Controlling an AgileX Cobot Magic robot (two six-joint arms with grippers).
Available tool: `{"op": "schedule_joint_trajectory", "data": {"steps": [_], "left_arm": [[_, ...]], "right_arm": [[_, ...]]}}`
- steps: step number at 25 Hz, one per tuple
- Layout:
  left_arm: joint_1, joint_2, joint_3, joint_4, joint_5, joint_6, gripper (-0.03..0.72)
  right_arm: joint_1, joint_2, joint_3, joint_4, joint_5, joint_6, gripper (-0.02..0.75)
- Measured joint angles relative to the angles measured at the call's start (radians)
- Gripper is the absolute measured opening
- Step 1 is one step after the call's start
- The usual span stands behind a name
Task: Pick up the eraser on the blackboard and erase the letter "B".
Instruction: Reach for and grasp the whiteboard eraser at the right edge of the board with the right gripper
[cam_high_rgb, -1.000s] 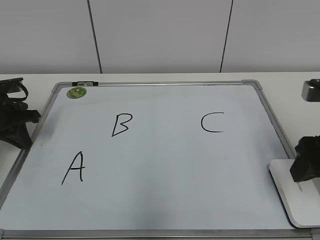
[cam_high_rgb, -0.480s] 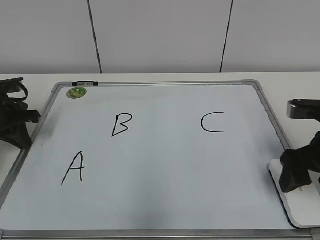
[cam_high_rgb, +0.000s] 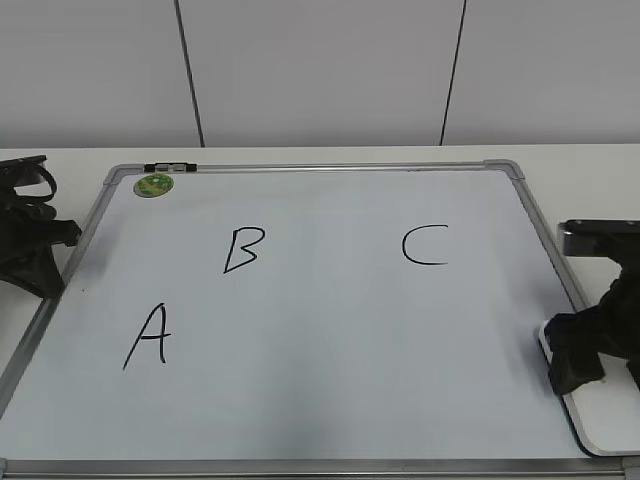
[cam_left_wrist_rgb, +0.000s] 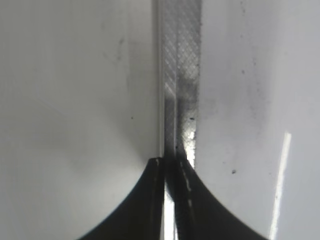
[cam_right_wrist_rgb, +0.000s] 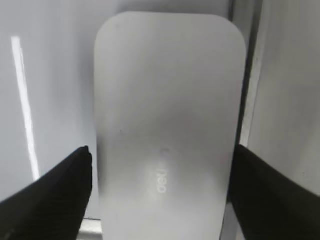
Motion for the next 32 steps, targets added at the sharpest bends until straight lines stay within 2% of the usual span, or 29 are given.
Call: {"op": "schedule_joint_trajectory", "data": {"steps": [9, 28, 32], "left_arm": [[0.0, 0.0, 0.0, 0.0, 0.0, 0.0, 0.008], [0.0, 0.0, 0.0, 0.0, 0.0, 0.0, 0.008], [0.0, 0.0, 0.0, 0.0, 0.0, 0.0, 0.008]], "right_arm": [[0.0, 0.014, -0.002, -0.015, -0.016, 0.007, 0.552], [0.0, 0.01, -0.004, -0.013, -0.012, 0.008, 0.547], [0.0, -0.048, -0.004, -0.013, -0.005, 0.008, 0.547]]}}
